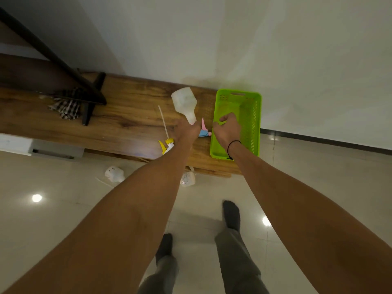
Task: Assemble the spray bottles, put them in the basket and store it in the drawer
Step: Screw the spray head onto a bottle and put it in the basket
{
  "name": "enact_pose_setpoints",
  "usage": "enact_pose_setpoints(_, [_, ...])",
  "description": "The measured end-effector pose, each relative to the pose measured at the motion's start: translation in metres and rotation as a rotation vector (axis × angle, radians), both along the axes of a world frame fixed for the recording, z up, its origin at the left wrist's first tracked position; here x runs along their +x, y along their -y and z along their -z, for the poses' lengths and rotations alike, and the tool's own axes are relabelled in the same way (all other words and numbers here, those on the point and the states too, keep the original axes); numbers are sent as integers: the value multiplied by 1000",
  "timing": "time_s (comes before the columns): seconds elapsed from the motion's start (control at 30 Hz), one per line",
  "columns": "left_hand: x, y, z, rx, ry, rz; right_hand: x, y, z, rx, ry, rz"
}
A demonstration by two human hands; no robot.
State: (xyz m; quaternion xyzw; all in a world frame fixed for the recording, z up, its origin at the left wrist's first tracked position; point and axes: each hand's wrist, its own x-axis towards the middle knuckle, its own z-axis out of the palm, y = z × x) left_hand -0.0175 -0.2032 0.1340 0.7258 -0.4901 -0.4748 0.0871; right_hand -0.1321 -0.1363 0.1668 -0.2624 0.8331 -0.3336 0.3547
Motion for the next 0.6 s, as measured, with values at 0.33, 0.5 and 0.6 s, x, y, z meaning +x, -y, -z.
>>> enact_pose_setpoints(0.33, [-23, 24, 36, 61, 85, -32, -19, 32, 24, 15, 36, -129])
enact_pose_setpoints(0.5, [-21, 32, 46, 44, 80, -53, -25, 33, 39, 50, 45, -174])
enact_pose_setpoints(0.6, [-14, 33, 42, 40, 41, -83, -26, 32, 39, 68, 46, -188])
